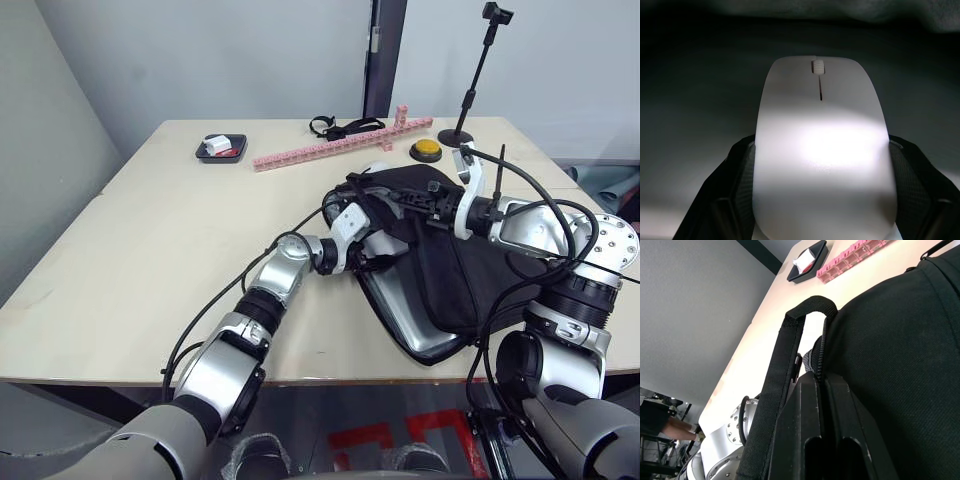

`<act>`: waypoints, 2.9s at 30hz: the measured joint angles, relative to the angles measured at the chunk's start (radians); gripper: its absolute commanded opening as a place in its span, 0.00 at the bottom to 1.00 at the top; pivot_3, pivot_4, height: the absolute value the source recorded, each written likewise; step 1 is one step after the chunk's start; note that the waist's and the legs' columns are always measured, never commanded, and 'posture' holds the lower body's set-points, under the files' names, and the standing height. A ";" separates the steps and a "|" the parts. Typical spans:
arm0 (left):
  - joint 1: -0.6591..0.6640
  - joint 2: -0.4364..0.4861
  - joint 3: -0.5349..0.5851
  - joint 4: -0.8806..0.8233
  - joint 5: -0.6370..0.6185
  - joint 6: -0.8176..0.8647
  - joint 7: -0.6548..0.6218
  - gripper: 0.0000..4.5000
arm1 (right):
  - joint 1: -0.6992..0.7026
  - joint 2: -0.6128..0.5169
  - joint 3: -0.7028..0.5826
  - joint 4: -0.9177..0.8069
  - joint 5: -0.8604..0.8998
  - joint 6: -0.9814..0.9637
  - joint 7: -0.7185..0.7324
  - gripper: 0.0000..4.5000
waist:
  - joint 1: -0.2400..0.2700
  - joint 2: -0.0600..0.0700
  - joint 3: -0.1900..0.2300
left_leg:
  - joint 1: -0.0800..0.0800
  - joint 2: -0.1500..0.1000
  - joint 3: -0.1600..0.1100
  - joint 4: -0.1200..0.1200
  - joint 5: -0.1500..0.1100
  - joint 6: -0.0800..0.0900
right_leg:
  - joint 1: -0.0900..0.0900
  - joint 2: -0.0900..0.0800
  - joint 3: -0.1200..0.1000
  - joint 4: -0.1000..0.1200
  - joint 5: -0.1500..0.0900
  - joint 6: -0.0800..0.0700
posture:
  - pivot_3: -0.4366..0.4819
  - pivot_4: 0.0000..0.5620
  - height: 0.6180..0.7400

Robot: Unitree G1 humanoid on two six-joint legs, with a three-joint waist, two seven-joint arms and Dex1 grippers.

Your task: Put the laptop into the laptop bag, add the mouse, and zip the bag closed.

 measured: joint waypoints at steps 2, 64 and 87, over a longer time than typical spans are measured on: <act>-0.018 -0.016 0.003 0.028 0.011 -0.008 0.000 0.62 | 0.000 0.000 0.000 0.004 0.014 0.000 -0.010 0.00 | 0.000 0.000 0.000 | 0.000 0.000 0.000 0.000 0.000 0.000 | 0.000 0.000 0.000 0.000 0.000 0.000 | 0.48 0.27 1.00; 0.615 0.666 0.376 -0.928 -0.289 0.563 -0.146 0.99 | 0.132 -0.419 0.745 -0.195 -0.249 -0.453 0.649 0.00 | -0.004 0.001 0.001 | -0.009 0.001 -0.002 -0.009 -0.004 -0.008 | -0.006 0.000 -0.004 -0.014 0.003 0.028 | 0.48 0.27 1.00; 0.771 0.859 0.553 -0.992 -0.382 0.573 -0.166 1.00 | 0.144 -0.419 0.990 -0.084 -0.807 -0.966 1.182 0.52 | -0.015 0.001 0.001 | -0.007 0.001 -0.004 0.005 -0.006 0.000 | -0.005 0.000 -0.002 0.001 0.001 0.025 | 0.48 0.27 1.00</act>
